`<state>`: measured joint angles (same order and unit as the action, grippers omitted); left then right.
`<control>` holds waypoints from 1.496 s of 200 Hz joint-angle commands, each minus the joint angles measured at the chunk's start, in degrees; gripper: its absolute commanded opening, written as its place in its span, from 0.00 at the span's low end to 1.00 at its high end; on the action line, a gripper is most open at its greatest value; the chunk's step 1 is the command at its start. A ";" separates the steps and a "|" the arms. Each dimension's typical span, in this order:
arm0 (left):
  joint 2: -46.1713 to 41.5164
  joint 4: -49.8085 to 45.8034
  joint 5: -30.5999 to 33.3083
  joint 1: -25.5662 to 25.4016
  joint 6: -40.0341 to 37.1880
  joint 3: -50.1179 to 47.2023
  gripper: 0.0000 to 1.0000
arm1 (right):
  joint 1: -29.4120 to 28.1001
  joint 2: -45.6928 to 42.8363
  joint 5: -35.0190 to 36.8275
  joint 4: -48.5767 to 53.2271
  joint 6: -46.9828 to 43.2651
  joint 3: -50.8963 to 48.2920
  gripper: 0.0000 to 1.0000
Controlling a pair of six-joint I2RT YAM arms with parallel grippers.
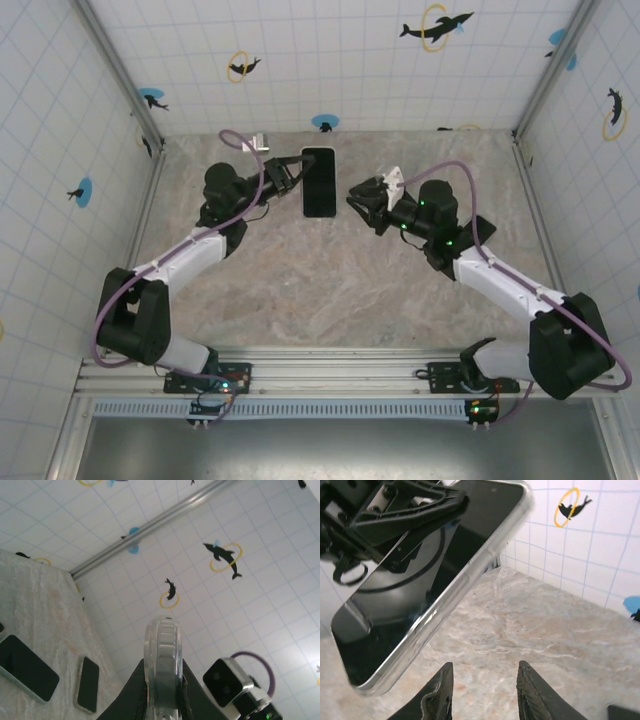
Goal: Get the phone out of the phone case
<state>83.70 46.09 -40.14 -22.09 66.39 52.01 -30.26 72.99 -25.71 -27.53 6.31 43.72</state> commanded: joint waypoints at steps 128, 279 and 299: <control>-4.04 5.79 13.97 -1.04 14.07 -2.81 0.00 | -5.14 1.03 6.68 -16.34 41.29 -3.47 0.42; -4.25 5.55 15.26 -1.46 13.15 -3.59 0.00 | -5.95 4.70 1.25 -18.09 43.62 -1.82 0.39; -4.07 5.67 15.44 -1.60 13.24 -3.37 0.00 | -6.04 4.97 0.82 -18.19 44.00 -1.80 0.38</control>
<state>80.68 47.00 -25.45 -22.83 79.37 47.90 -35.55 76.97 -22.31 -44.71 49.69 40.69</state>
